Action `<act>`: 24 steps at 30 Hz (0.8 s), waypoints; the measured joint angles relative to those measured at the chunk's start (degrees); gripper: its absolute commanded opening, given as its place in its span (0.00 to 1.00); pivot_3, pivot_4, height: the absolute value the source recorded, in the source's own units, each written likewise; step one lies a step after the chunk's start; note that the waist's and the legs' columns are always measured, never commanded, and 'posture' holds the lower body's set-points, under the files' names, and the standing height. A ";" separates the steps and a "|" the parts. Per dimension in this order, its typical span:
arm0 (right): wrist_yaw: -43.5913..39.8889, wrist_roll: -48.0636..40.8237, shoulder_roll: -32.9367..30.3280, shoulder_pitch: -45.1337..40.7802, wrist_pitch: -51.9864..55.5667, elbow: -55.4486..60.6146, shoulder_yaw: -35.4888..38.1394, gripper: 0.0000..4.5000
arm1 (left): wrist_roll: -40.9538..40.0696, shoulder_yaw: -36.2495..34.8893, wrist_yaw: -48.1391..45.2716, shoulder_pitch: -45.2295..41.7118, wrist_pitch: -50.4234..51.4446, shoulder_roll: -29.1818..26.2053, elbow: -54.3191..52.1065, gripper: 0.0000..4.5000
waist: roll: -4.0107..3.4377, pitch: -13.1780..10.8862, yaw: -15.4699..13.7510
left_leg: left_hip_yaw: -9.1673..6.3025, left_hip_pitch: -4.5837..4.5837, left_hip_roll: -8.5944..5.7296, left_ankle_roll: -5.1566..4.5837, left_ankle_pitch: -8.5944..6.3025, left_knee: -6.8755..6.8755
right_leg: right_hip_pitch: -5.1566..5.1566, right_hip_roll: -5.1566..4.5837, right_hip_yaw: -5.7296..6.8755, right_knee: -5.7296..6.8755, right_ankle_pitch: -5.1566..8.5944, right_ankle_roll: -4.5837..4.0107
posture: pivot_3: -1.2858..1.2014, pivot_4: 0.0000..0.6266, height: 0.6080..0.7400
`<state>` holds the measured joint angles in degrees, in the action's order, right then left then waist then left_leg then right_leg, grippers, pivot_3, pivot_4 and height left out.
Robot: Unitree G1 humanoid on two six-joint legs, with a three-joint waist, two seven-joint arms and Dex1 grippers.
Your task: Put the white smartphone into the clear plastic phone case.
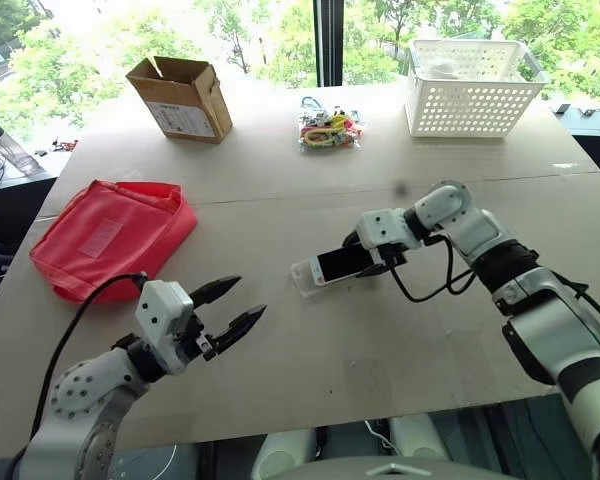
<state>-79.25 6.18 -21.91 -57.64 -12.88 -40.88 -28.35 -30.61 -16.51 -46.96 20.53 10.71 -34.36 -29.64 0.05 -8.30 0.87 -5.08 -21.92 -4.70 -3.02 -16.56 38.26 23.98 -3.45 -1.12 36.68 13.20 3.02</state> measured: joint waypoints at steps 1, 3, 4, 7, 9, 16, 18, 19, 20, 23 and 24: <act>-0.03 0.56 0.34 -0.62 -1.24 -1.14 0.00 0.61 | 0.03 0.00 0.15 -0.01 -0.07 0.05 -0.20 0.75 | 0.00 0.00 0.01 | 0.00 0.00 0.00 0.00 0.00 0.00 | 0.00 0.00 0.00 0.00 0.00 0.00 | 0.52 0.24 0.95; 0.14 1.86 1.25 -2.17 -3.74 -3.95 -0.06 0.61 | 0.12 0.00 0.66 0.08 -0.31 0.23 -0.60 0.75 | 0.00 0.00 0.03 | 0.00 0.01 0.00 0.00 0.00 0.00 | 0.00 0.00 0.00 0.00 0.00 0.00 | 0.52 0.24 0.95; 0.56 2.59 1.65 -2.87 -4.48 -5.21 -0.14 0.61 | 0.16 0.00 0.85 0.13 -0.45 0.31 -0.74 0.75 | 0.00 0.00 0.04 | 0.00 0.03 0.00 0.00 0.00 0.00 | -0.01 0.01 -0.01 0.02 0.00 0.00 | 0.52 0.24 0.95; 0.96 3.86 2.02 -4.10 -6.38 -7.26 -0.41 0.61 | 0.48 0.01 1.12 0.39 -0.95 0.46 -0.91 0.75 | 0.00 0.00 0.04 | 0.01 0.04 0.00 0.00 0.00 0.00 | -0.02 0.01 -0.01 0.03 0.00 0.00 | 0.52 0.24 0.95; 0.53 3.91 1.91 -4.11 -6.64 -7.40 -0.37 0.61 | 1.15 0.02 1.21 0.77 -1.21 0.86 -0.91 0.75 | 0.00 0.01 -0.04 | 0.00 0.05 0.00 0.00 0.00 0.01 | -0.04 0.00 -0.01 0.03 0.00 0.00 | 0.52 0.24 0.95; -0.77 3.46 1.14 -3.26 -5.96 -5.79 0.04 0.61 | 1.54 1.38 1.06 -1.53 -1.46 1.15 -0.39 0.75 | 0.00 0.00 -0.05 | 0.00 0.05 0.00 0.01 0.00 0.02 | -0.03 0.00 0.00 0.05 0.00 0.00 | 0.52 0.24 0.95; -0.90 3.23 1.27 -3.26 -5.51 -5.50 0.10 0.61 | 1.69 1.38 0.99 -2.10 -1.49 1.14 -0.09 0.75 | -0.01 0.00 -0.03 | 0.00 0.05 0.00 0.01 0.00 0.01 | -0.02 0.01 -0.01 0.05 0.00 0.00 | 0.52 0.24 0.95; -1.03 3.16 1.39 -3.26 -5.06 -5.36 0.11 0.61 | 1.75 1.38 0.99 -2.41 -1.49 1.14 0.14 0.75 | -0.01 0.00 -0.02 | 0.00 0.04 0.00 0.01 0.00 0.01 | -0.02 0.01 0.00 0.05 0.00 0.00 | 0.52 0.24 0.95; -1.23 3.08 1.56 -3.26 -4.73 -5.31 0.11 0.61 | 1.80 1.39 0.98 -2.57 -1.49 1.14 0.34 0.75 | -0.01 0.00 0.04 | 0.00 0.04 0.00 0.01 0.00 0.01 | -0.01 0.01 -0.01 0.05 0.00 0.00 | 0.52 0.24 0.95; -1.64 2.87 1.76 -3.27 -3.93 -5.27 0.13 0.61 | 1.89 1.40 0.95 -2.61 -1.49 1.16 0.59 0.75 | -0.01 0.00 0.08 | 0.02 0.04 0.00 0.01 0.00 0.00 | 0.00 0.01 -0.02 0.05 0.00 0.00 | 0.52 0.24 0.95; -1.68 2.85 1.88 -3.27 -3.75 -5.27 0.14 0.61 | 1.90 1.40 0.96 -2.58 -1.49 1.18 0.59 0.75 | -0.01 0.00 0.08 | 0.02 0.04 0.00 0.01 0.00 0.00 | 0.00 0.01 -0.02 0.05 0.00 0.00 | 0.52 0.24 0.95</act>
<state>-80.93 9.03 -20.03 -60.91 -16.63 -46.16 -28.21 -28.71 -15.11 -46.00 17.95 9.22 -33.19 -29.05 0.04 -8.30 0.96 -5.07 -21.88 -4.71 -3.01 -16.56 38.26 23.98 -3.44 -1.15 36.72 13.21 3.02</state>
